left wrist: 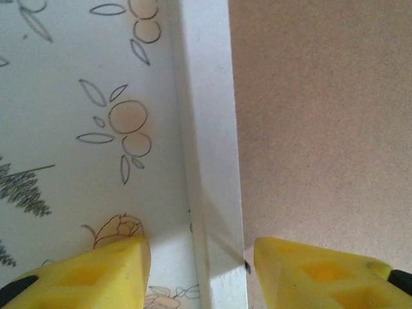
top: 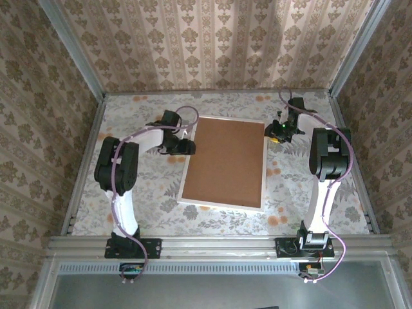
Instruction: Put the photo into the frame
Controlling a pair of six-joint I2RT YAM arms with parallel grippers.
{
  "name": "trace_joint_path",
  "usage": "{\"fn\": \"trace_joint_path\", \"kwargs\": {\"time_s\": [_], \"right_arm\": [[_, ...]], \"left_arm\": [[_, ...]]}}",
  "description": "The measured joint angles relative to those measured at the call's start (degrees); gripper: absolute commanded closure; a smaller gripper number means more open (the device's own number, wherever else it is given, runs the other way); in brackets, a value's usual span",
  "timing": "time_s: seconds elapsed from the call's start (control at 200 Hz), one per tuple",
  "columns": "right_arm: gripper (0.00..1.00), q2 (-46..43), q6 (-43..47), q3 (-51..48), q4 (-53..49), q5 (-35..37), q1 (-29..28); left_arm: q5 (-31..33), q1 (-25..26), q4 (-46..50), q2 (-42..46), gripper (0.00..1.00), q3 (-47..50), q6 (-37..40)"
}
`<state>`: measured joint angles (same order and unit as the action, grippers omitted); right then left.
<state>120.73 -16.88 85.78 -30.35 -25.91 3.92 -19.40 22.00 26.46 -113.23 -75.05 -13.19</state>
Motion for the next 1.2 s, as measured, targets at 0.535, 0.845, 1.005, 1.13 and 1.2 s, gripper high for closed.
{"fn": "trace_joint_path", "kwargs": {"time_s": [0.535, 0.845, 1.005, 1.13, 1.2], "right_arm": [[0.7, 0.0, -1.11, -0.33, 0.15, -0.17, -0.02], [0.68, -6.97, -4.46, -10.8, 3.45, 1.66, -0.5], [0.65, -13.55, -4.74, -14.88, 3.48, 2.05, -1.05], [0.63, -14.67, -3.85, -14.78, 3.32, 1.86, -2.38], [0.63, -13.55, -3.52, -14.29, 2.89, 1.07, -3.41]], "left_arm": [[6.03, 3.54, 8.24, -4.44, 0.71, -8.66, 2.8], [12.15, 5.79, 6.73, 0.79, 0.9, -1.97, 2.67], [13.46, 5.64, 6.75, 8.2, 0.92, 7.72, 1.07], [13.46, 5.01, 6.78, 11.69, 0.92, 12.04, -0.04], [13.44, 4.92, 6.8, 12.15, 0.92, 12.55, -0.31]]}}
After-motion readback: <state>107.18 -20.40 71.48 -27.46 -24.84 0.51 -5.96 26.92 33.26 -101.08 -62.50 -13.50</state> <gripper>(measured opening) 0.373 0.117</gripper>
